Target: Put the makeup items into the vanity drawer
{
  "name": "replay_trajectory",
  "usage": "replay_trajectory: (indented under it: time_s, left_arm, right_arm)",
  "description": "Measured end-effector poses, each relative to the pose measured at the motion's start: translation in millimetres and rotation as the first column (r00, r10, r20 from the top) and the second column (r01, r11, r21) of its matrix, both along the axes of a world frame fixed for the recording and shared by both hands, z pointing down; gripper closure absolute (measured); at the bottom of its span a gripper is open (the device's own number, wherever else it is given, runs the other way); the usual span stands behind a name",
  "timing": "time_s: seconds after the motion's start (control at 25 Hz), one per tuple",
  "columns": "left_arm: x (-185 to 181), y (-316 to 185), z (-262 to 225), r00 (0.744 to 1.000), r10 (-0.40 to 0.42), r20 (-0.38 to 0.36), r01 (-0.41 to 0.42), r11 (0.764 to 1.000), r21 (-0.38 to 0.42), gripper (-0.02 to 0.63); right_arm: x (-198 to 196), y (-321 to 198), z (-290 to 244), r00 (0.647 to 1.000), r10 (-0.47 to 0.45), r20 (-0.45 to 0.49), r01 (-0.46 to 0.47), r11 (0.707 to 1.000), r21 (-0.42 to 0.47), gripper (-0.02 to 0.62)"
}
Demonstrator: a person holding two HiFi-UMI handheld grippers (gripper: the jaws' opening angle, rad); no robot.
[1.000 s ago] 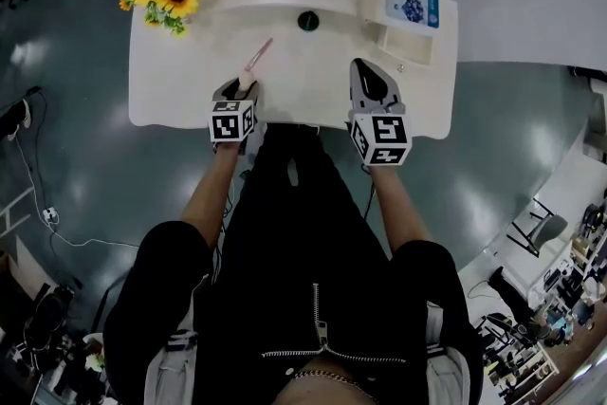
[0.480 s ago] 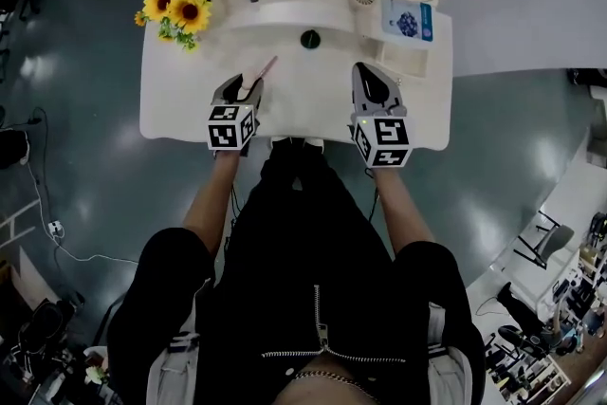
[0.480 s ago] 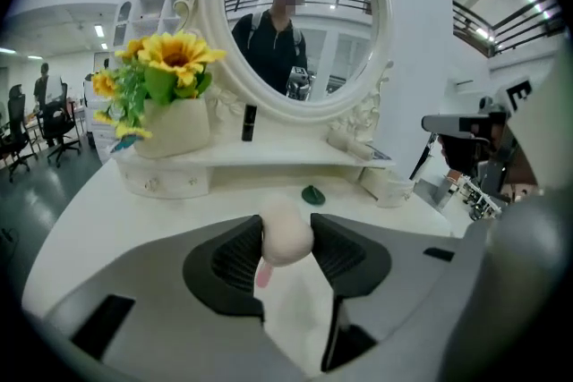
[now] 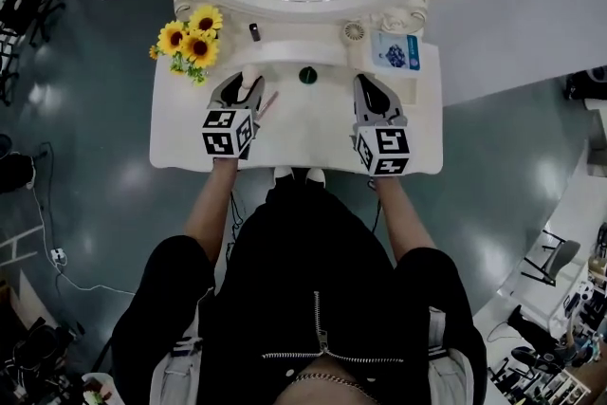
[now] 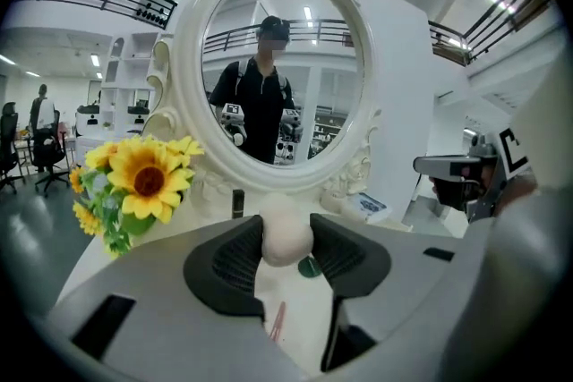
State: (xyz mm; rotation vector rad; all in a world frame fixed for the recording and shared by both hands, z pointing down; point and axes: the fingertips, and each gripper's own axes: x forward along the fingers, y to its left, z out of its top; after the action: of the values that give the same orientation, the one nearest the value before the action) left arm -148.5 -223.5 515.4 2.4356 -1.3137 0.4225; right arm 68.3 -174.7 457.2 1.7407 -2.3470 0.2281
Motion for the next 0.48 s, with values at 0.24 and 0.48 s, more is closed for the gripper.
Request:
replay_trajectory:
  time_s: [0.24,0.48]
  left_arm:
    - [16.4,-20.9,-30.0,0.999,0.045,-0.007,-0.045,0.997,0.067,0.431]
    - [56.5,-26.0,-32.7,0.991,0.136,-0.01,-0.135,0.989,0.068,0.431]
  right_arm:
    - [16.2,-4.9,-11.1,0.999,0.038,-0.004,-0.038,0.999,0.029,0.589]
    - [45.9,5.8,-11.2,0.994,0.112,-0.003,-0.111,0.993,0.026,0.589]
